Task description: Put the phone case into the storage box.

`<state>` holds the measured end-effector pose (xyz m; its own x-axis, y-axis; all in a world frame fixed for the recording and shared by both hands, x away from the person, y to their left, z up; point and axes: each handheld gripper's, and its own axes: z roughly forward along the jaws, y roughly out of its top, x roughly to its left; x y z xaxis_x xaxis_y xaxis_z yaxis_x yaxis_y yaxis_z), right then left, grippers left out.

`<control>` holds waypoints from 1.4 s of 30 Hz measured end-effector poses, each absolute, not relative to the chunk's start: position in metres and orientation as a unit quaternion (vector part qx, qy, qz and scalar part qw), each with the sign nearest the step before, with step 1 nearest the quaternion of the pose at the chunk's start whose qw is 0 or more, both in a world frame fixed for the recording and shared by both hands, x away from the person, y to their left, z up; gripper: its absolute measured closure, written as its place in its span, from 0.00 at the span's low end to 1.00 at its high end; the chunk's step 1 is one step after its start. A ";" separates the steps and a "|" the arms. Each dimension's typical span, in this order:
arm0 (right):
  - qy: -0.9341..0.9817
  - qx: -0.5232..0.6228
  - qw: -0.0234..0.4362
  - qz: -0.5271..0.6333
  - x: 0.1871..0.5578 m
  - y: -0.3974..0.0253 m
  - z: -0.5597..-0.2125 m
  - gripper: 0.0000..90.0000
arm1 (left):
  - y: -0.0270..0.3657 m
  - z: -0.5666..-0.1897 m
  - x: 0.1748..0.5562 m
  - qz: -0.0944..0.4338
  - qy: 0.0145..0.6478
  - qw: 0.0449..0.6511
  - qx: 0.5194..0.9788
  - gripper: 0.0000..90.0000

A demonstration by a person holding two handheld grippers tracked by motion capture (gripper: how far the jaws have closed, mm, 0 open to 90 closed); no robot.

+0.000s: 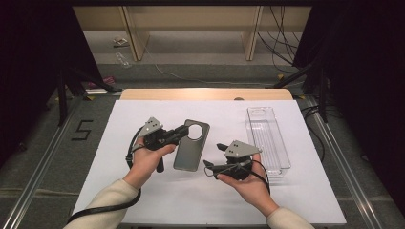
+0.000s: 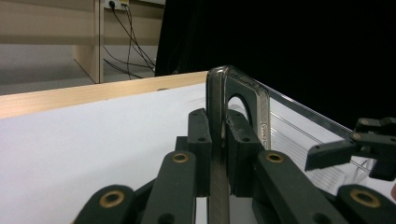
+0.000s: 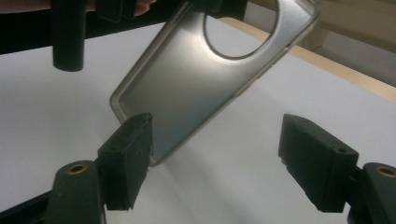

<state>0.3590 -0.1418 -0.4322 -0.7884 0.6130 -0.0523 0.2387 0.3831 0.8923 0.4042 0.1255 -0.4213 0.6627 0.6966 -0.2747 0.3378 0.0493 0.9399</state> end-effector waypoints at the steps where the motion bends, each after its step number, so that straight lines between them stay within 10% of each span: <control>1: 0.808 0.267 0.193 0.489 0.359 -0.142 -0.432 0.30 | 0.126 -0.422 0.404 0.146 0.383 0.615 0.674 0.90; 42: 0.731 0.352 0.221 0.541 0.374 -0.164 -0.421 0.22 | 0.111 -0.422 0.389 0.151 0.357 0.629 0.674 0.90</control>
<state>0.3737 -0.1635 -0.4206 -0.6546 0.7538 0.0568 0.2744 0.1670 0.9470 0.3885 0.1106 -0.4224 0.6991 0.6711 -0.2466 0.2925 0.0462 0.9551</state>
